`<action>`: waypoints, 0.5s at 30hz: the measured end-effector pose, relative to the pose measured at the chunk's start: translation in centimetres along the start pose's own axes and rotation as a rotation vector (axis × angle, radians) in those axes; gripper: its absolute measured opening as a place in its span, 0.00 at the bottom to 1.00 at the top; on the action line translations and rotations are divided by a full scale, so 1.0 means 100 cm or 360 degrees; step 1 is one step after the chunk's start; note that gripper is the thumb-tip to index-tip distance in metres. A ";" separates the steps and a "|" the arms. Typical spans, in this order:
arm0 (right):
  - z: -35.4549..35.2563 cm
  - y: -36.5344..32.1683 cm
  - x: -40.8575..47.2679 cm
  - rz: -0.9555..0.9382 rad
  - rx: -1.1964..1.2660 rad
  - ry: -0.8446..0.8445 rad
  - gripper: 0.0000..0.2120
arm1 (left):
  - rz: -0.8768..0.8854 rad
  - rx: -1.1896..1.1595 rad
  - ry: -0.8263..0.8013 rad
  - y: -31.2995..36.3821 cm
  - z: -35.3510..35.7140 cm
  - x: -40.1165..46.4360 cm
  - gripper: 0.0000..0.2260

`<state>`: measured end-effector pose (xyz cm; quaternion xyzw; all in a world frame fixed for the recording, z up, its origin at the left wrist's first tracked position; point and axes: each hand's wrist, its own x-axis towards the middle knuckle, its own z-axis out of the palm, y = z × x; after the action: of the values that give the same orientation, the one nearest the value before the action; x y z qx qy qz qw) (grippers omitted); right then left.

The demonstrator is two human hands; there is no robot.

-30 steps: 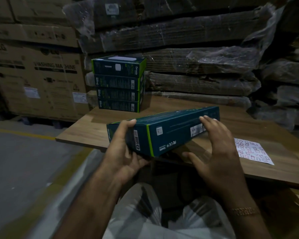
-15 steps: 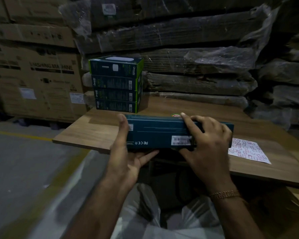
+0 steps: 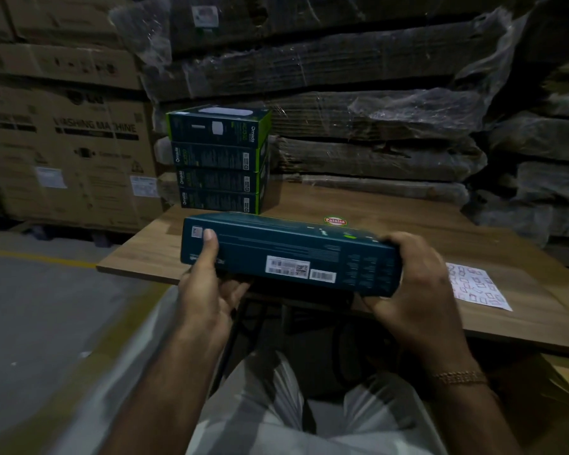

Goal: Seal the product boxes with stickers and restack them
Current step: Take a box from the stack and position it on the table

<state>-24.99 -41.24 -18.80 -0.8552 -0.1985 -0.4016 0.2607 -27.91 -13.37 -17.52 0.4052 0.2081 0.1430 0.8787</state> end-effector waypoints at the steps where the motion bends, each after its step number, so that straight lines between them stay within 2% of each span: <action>1: 0.002 -0.006 -0.001 -0.0020 0.0035 0.0014 0.39 | 0.0011 0.0084 -0.0038 -0.005 0.002 -0.002 0.30; 4: 0.006 -0.026 -0.004 -0.0125 0.0147 0.0083 0.39 | -0.0024 0.0182 -0.0240 -0.025 0.015 -0.012 0.50; 6: 0.006 -0.040 -0.006 -0.0210 0.0265 0.0094 0.38 | -0.0008 0.0176 -0.0322 -0.035 0.027 -0.023 0.56; 12: -0.003 -0.057 -0.007 -0.0251 0.0409 0.0132 0.38 | 0.0046 -0.0001 -0.0250 -0.029 0.046 -0.040 0.64; 14: -0.008 -0.056 -0.007 -0.0279 0.0413 0.0133 0.40 | -0.0006 0.0021 -0.0299 -0.019 0.045 -0.048 0.62; 15: -0.010 -0.055 -0.008 -0.0293 0.0412 0.0131 0.41 | -0.0015 0.0039 -0.0326 -0.017 0.043 -0.050 0.57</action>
<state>-29.07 -37.62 -17.35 -0.7754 -0.3153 -0.4296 0.3388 -30.05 -19.37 -15.00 0.4274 0.1208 0.0942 0.8910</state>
